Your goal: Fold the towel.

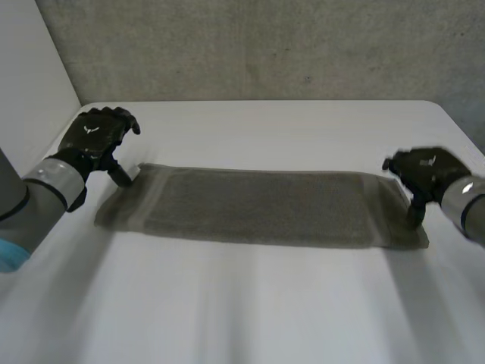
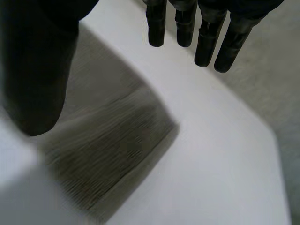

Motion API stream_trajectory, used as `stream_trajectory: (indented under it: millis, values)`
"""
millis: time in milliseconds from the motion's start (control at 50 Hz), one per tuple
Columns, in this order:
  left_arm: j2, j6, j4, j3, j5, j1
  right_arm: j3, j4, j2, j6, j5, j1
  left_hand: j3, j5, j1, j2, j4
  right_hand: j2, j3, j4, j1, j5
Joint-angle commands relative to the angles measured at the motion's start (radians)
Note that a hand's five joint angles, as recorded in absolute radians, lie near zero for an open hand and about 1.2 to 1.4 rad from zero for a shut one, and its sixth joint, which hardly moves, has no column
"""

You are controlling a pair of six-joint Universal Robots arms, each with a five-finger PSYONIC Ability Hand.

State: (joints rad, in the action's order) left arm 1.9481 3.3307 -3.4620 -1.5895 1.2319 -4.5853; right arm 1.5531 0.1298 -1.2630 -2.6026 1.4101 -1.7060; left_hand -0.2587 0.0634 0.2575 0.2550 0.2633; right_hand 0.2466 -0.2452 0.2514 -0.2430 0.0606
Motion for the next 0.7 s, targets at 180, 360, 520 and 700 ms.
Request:
stream_trajectory:
  millis: [180, 360, 520, 700]
  values:
    - [-0.024, -0.085, -0.279, -0.191, 0.007, -0.014, 0.255, -0.298, 0.03, 0.001, -0.014, 0.016, 0.022, -0.001, -0.021, -0.018, -0.026, 0.114, -0.115, 0.109, -0.118, 0.125]
    - [-0.024, -0.085, -0.348, -0.224, 0.057, -0.012, 0.239, -0.374, 0.152, 0.009, -0.019, 0.017, 0.028, -0.007, -0.026, -0.024, -0.032, 0.293, -0.295, 0.289, -0.297, 0.305]
    - [-0.026, -0.086, -0.359, -0.231, 0.058, -0.014, 0.208, -0.388, 0.185, 0.006, -0.022, 0.051, 0.033, -0.013, -0.032, -0.03, -0.038, 0.842, -0.844, 0.838, -0.846, 0.854]
    - [-0.026, -0.086, -0.359, -0.234, 0.058, -0.011, 0.182, -0.374, 0.179, 0.013, -0.039, 0.097, 0.039, -0.019, -0.038, -0.036, -0.044, 1.15, -1.151, 1.145, -1.153, 1.161]
